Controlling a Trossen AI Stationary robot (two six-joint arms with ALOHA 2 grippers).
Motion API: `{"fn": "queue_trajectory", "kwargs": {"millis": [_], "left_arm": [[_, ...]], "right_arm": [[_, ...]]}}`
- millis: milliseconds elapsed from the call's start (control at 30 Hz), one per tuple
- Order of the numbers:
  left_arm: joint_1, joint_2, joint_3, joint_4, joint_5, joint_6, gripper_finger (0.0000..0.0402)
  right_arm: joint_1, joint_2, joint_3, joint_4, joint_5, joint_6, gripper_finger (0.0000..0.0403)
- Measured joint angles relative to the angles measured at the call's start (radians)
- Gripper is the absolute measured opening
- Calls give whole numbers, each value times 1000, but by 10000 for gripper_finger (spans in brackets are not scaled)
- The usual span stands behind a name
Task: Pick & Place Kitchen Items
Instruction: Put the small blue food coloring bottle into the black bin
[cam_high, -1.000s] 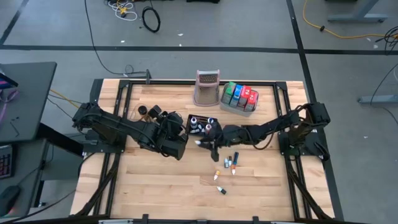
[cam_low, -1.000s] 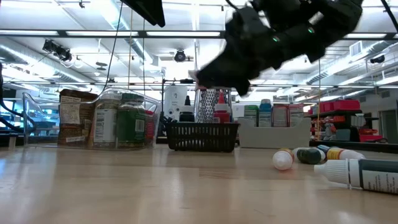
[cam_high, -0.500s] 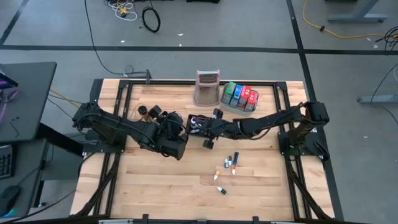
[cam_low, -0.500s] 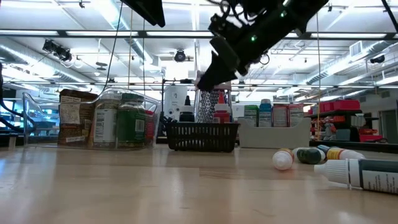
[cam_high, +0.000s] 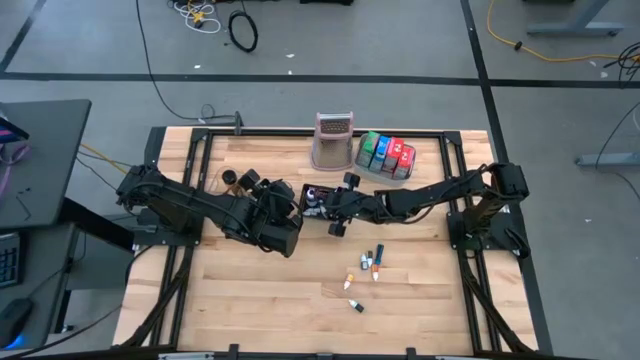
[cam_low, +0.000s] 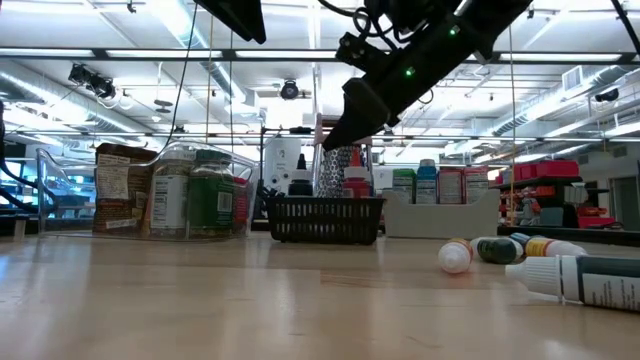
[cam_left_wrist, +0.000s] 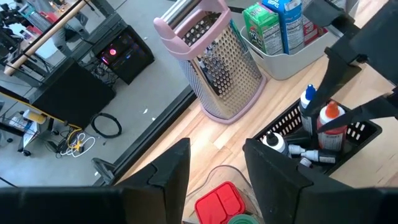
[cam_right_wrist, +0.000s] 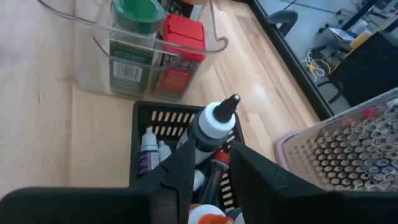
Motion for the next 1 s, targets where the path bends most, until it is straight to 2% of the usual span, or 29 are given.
{"fn": "queue_trajectory", "kwargs": {"millis": [267,400,467,600,667,833,1000], "left_arm": [[0,0,0,0,0,0,164],[0,0,0,0,7,0,164],[0,0,0,1,20,0,164],[0,0,-8,9,32,0,164],[0,0,-8,20,43,8,164],[-2,0,-8,25,53,18,164],[-2,0,-8,27,53,19,164]], "right_arm": [[29,-21,0,-21,0,-25,112],[69,-69,0,-137,-26,-32,112],[90,-105,0,-219,-92,-24,112],[129,-175,0,-400,-349,-5,112],[153,-192,-6,-435,-434,-20,112],[215,-197,-74,-440,-520,-85,112],[259,-207,-117,-495,-485,-72,112]]}}
